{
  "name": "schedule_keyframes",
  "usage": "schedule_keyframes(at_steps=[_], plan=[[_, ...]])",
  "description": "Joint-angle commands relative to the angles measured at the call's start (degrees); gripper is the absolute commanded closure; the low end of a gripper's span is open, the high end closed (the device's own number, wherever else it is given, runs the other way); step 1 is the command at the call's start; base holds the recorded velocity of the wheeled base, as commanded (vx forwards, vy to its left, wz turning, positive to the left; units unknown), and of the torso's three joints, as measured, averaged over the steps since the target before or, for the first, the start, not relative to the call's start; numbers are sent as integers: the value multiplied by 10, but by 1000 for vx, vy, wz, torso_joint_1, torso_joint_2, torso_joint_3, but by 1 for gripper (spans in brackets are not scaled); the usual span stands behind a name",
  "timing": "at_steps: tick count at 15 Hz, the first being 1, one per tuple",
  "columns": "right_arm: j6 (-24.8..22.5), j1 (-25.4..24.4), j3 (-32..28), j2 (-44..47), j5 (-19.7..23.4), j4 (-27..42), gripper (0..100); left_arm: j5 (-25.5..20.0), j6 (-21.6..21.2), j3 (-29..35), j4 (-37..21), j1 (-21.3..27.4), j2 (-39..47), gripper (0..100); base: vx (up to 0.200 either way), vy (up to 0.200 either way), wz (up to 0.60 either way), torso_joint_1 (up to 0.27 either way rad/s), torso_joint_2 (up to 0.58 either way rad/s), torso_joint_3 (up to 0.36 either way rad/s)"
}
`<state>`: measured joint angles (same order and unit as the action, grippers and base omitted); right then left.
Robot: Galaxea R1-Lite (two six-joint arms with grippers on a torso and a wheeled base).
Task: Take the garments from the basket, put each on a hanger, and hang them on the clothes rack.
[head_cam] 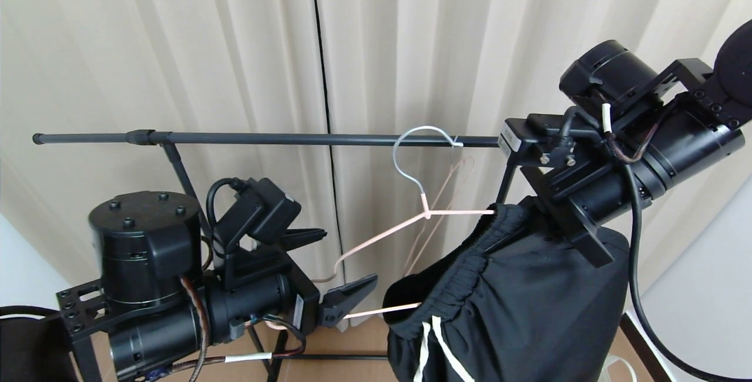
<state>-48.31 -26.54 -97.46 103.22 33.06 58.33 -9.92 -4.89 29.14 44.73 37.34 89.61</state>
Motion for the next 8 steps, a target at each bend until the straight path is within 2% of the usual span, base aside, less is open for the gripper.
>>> schedule_keyframes(at_steps=[1,5,8], plan=[[0,7,17,-26,-1,-1,100,-3,1,-23,3,-14,-33,0,0,0,0,0,0,0],[1,23,25,-35,-24,0,100,-39,19,-46,2,-42,-88,0,0,0,0,0,0,0],[5,25,25,-39,-56,-3,100,-41,32,-65,1,-69,-103,0,0,0,0,0,0,0]])
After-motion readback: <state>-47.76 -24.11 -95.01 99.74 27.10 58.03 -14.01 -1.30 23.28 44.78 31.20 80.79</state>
